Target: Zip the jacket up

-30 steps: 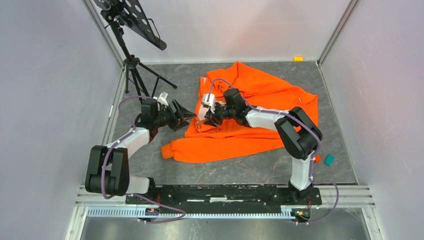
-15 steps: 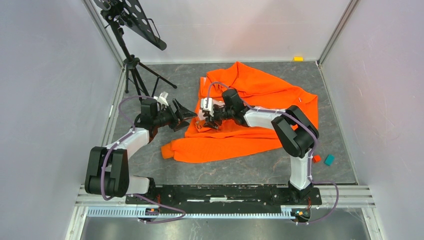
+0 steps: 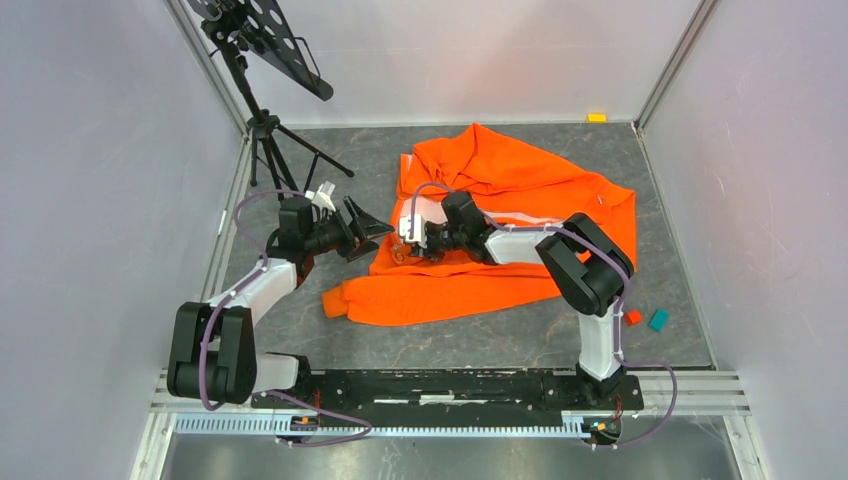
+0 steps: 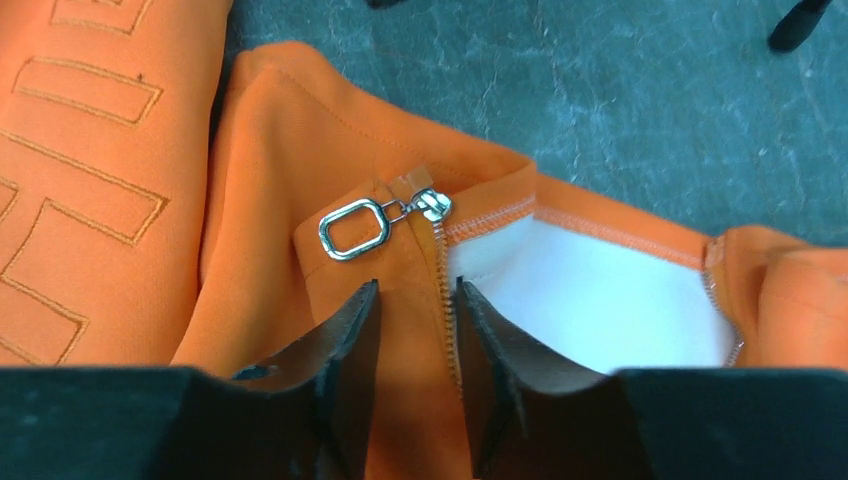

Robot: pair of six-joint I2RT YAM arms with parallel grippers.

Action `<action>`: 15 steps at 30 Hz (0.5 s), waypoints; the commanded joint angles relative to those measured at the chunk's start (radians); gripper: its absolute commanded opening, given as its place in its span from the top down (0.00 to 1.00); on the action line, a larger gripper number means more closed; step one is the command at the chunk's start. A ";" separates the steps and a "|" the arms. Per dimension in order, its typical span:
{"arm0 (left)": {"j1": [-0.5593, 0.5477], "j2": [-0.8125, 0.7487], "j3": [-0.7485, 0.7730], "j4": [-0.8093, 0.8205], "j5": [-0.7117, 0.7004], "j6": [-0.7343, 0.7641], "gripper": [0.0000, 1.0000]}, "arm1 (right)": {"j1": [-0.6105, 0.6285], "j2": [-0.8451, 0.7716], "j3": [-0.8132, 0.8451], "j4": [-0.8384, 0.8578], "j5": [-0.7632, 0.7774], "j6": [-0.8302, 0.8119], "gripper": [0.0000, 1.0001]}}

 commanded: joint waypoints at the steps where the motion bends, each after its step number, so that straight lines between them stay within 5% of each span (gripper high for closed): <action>1: 0.005 -0.018 -0.002 0.032 0.036 0.008 0.07 | 0.016 -0.039 -0.076 0.133 0.073 -0.005 0.67; 8: 0.005 -0.001 -0.002 0.080 0.050 -0.018 0.08 | 0.016 -0.166 -0.248 0.421 0.148 0.149 0.89; 15: 0.005 0.029 -0.009 0.153 0.071 -0.066 0.08 | 0.015 -0.209 -0.289 0.463 0.154 0.231 1.00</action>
